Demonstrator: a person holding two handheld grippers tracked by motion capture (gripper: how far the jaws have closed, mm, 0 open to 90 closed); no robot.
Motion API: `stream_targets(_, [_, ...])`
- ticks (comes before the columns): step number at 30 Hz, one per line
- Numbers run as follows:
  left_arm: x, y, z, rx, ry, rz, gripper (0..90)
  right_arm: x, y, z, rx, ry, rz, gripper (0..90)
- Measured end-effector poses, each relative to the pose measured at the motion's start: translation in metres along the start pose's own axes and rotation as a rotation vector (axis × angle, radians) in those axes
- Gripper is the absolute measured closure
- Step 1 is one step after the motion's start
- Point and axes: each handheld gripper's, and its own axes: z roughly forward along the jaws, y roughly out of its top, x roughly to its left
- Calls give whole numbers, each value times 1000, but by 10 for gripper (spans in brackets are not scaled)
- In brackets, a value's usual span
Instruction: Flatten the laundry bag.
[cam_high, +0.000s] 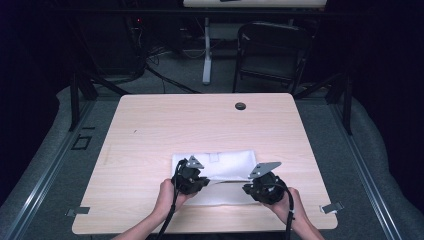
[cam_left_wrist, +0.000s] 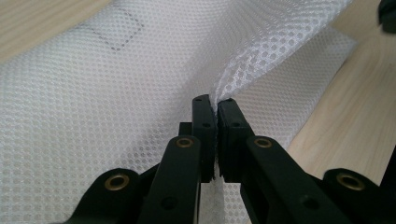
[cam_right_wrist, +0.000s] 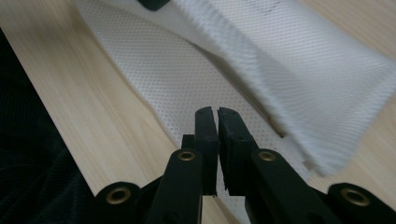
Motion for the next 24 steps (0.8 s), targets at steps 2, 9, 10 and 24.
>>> stream_targets(2, [2,1,-1,-6,-2,-3,873,4,-1,11,19,-7,-18,879])
stream_targets(9, [5,2,-3,-5,5,-8,873,9,-1,48,91,-37,-83,900])
stream_targets(10, [5,2,-3,-7,4,-5,873,10,-1,52,108,-42,-98,900])
stream_targets(24, [10,11,-14,-52,18,-20,873,11,-6,65,155,-42,-127,900])
